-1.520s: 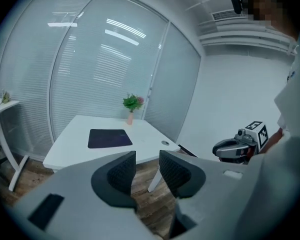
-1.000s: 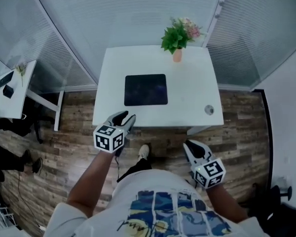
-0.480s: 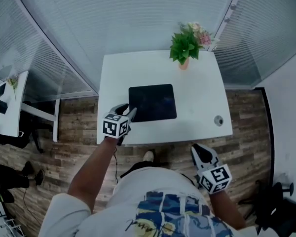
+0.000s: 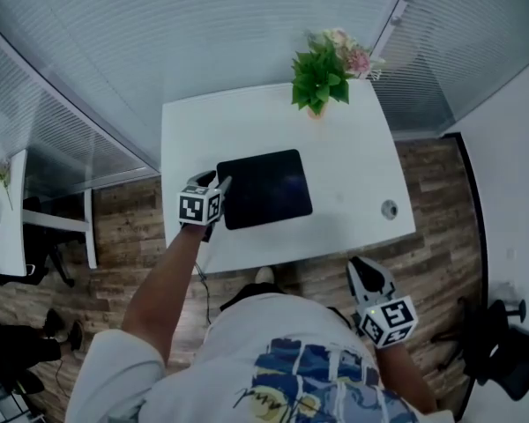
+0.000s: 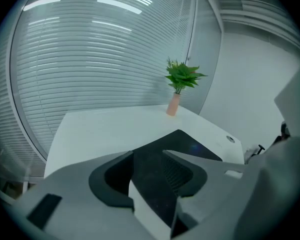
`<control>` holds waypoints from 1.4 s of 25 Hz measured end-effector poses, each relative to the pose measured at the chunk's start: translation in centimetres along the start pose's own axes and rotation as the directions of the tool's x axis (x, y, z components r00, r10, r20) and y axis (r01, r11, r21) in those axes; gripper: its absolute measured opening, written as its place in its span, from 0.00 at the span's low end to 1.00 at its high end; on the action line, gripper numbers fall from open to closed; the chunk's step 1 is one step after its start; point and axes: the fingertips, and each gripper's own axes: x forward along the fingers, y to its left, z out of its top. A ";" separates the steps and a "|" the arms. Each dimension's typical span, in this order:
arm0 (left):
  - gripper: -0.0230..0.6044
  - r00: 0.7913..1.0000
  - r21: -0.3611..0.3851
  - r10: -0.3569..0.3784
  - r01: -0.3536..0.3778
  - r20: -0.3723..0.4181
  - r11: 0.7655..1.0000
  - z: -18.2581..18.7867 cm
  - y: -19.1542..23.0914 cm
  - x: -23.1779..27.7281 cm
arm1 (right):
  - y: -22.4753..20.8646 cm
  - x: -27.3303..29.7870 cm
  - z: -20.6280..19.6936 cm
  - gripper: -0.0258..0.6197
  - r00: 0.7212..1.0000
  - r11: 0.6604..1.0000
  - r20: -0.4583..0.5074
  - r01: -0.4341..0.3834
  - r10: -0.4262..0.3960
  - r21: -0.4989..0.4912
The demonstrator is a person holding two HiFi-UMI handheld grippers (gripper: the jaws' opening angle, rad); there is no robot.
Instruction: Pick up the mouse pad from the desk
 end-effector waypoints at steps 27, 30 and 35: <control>0.28 0.994 0.050 0.058 -0.054 -0.088 0.997 -1.8 4.2 7.1 | -3.1 -0.3 -0.8 0.09 0.990 0.991 -0.064 0.127 -0.124 0.050; 0.21 0.994 0.049 0.053 -0.048 -0.094 0.998 -1.7 3.6 7.1 | -2.8 -0.5 -0.9 0.09 0.991 0.992 -0.066 0.121 -0.118 0.047; 0.10 0.993 0.069 0.067 -0.060 -0.093 0.996 -1.5 2.7 7.0 | -3.1 -1.5 -1.2 0.08 0.990 0.990 -0.057 0.131 -0.128 0.055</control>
